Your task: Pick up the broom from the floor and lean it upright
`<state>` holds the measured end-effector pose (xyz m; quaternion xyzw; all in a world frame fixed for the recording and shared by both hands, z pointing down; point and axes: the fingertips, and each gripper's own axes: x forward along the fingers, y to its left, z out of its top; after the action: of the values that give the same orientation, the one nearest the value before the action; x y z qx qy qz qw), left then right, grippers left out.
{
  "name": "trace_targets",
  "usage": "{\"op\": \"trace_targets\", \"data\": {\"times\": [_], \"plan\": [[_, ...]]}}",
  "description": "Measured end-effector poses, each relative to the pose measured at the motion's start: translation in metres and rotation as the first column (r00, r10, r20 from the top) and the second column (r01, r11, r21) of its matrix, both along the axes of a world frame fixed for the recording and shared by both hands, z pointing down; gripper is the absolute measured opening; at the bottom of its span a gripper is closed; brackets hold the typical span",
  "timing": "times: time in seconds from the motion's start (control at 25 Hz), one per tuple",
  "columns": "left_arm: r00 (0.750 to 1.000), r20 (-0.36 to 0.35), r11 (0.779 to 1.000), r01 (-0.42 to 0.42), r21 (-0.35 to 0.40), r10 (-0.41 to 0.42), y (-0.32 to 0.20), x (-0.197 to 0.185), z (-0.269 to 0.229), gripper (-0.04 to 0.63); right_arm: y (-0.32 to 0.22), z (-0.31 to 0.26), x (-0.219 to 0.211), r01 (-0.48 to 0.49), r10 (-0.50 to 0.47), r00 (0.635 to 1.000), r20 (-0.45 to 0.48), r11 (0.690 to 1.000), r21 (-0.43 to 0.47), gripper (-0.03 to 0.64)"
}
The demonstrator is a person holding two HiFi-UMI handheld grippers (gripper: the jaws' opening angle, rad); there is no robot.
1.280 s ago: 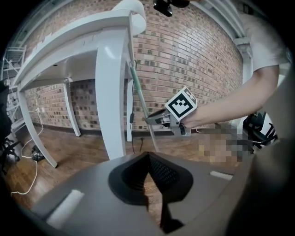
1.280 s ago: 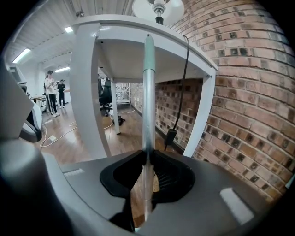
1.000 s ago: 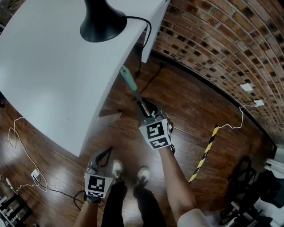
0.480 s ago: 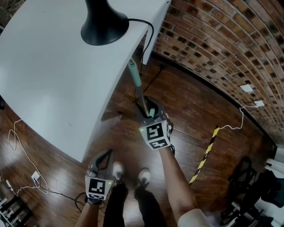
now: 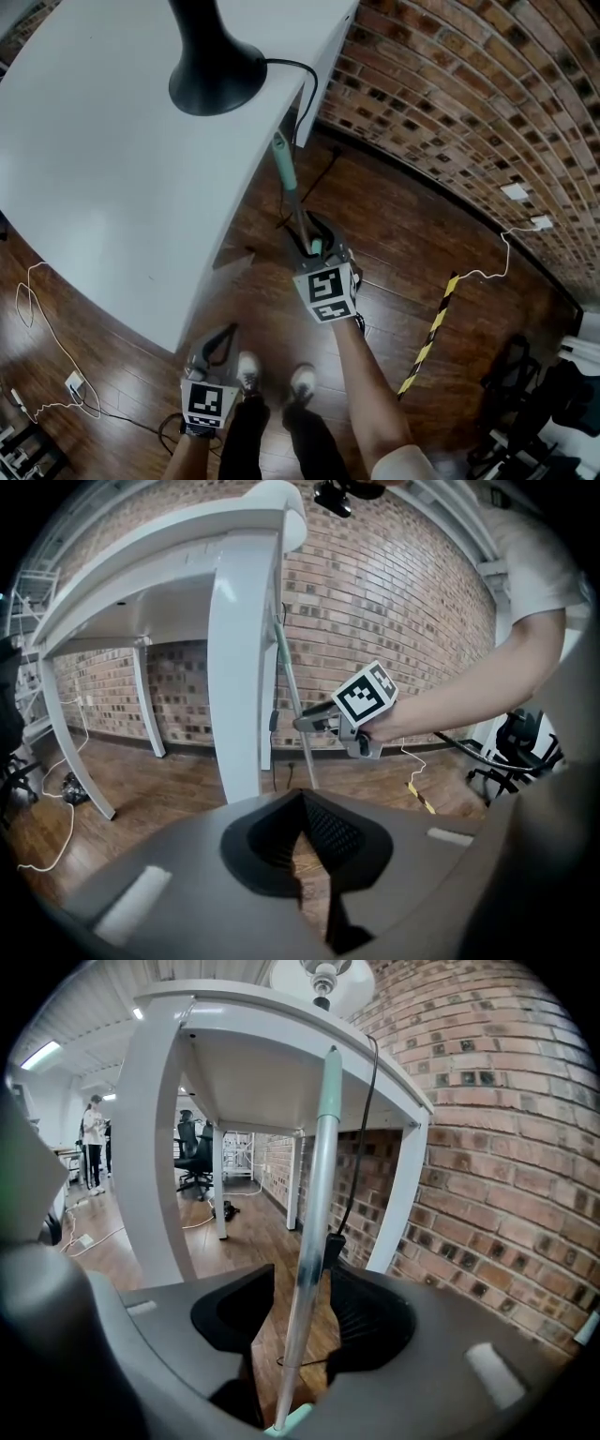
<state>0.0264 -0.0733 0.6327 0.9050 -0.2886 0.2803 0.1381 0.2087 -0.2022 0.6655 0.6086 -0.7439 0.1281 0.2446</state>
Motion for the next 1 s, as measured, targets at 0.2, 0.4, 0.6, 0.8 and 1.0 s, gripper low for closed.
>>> {"op": "trace_targets", "data": {"times": [0.2, 0.4, 0.6, 0.8, 1.0], "plan": [[1.0, 0.002, 1.0, -0.008, -0.003, 0.008, 0.0, 0.0, -0.001, 0.002, 0.005, -0.005, 0.006, -0.031, 0.031, 0.999, 0.012, 1.0, 0.005, 0.21], [1.0, 0.001, 1.0, -0.003, 0.023, 0.003, -0.004, 0.001, -0.013, 0.002, 0.027, -0.024, 0.019, -0.107, 0.106, 0.994, 0.022, 0.994, 0.036, 0.184], [0.996, -0.09, 0.997, 0.031, 0.077, -0.024, -0.016, 0.021, -0.065, 0.002, 0.074, -0.064, 0.038, -0.191, 0.193, 0.981, -0.018, 0.978, 0.087, 0.014], [0.994, -0.096, 0.989, -0.033, 0.145, 0.047, -0.011, 0.046, -0.115, 0.002, 0.128, -0.126, 0.06, -0.259, 0.261, 0.965, 0.004, 0.956, 0.137, 0.012], [0.984, -0.132, 0.98, -0.094, 0.175, 0.118, -0.003, 0.071, -0.177, 0.002, 0.172, -0.214, 0.082, -0.328, 0.326, 0.944, 0.042, 0.927, 0.184, 0.012]]}}
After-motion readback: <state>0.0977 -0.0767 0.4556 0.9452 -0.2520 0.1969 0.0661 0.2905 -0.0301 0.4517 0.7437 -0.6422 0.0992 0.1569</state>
